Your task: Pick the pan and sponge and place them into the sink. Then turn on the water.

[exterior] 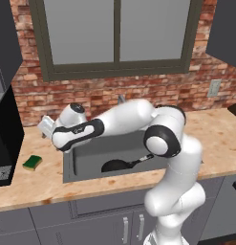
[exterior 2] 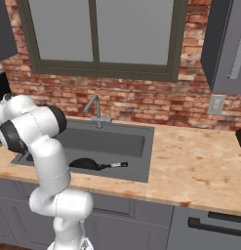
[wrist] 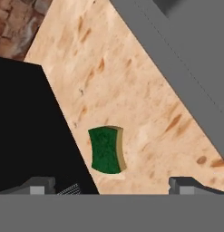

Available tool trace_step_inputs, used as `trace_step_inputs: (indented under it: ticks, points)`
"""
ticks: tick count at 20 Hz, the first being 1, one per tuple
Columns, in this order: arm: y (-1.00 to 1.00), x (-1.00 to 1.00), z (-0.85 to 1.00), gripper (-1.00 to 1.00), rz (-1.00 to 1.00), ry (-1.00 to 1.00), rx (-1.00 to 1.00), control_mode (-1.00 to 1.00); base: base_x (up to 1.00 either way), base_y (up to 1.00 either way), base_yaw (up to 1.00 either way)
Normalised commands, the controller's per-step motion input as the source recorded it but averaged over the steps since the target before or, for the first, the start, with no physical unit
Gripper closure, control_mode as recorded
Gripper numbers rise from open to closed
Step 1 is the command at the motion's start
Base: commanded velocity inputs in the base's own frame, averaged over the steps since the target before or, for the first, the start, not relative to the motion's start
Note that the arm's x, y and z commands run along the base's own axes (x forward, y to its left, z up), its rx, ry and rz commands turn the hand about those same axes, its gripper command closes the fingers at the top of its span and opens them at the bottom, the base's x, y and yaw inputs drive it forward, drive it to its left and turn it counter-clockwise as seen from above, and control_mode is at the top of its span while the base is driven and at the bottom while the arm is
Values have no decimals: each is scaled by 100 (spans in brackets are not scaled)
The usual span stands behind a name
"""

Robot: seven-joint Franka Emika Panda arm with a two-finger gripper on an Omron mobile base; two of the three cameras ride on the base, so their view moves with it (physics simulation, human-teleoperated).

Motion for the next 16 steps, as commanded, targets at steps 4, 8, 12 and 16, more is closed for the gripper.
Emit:
trace_step_inputs:
  ticks: [4,8,12,16]
  points:
    - [33,0,-5,-100,0,6,0,-100,0,0,0]
    - [27,0,-24,-100,0,7,-1,-100,0,0,0]
    - [4,-4,-39,-100,0,5,-7,-100,0,0,0]
    - [0,-2,-22,-100,0,1,-5,-100,0,0,0]
